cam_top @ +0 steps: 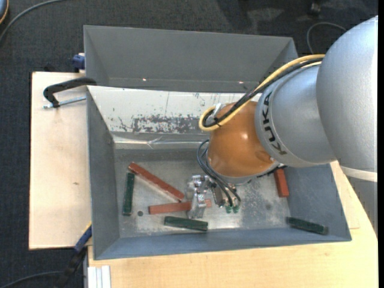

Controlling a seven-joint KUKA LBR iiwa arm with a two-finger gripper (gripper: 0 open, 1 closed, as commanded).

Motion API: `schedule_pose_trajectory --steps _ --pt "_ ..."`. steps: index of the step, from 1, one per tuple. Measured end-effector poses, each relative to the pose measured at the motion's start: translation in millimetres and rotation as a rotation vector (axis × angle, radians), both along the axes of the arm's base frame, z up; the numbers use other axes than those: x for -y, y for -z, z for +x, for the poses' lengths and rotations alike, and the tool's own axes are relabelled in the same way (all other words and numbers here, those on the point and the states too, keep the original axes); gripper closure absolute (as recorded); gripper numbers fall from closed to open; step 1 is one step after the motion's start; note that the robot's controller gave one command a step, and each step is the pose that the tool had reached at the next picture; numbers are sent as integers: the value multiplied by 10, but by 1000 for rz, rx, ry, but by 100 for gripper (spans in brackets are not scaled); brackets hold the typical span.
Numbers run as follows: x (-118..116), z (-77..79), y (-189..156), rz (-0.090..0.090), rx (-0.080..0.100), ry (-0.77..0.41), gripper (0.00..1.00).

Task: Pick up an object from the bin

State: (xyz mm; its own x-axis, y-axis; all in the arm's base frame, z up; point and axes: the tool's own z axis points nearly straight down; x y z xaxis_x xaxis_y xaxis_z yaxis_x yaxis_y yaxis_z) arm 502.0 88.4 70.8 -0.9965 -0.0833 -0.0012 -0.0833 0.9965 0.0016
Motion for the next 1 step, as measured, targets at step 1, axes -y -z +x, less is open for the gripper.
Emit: schedule_pose_trajectory --steps 1 --pt "-547 476 -1332 4 14 -10 100"
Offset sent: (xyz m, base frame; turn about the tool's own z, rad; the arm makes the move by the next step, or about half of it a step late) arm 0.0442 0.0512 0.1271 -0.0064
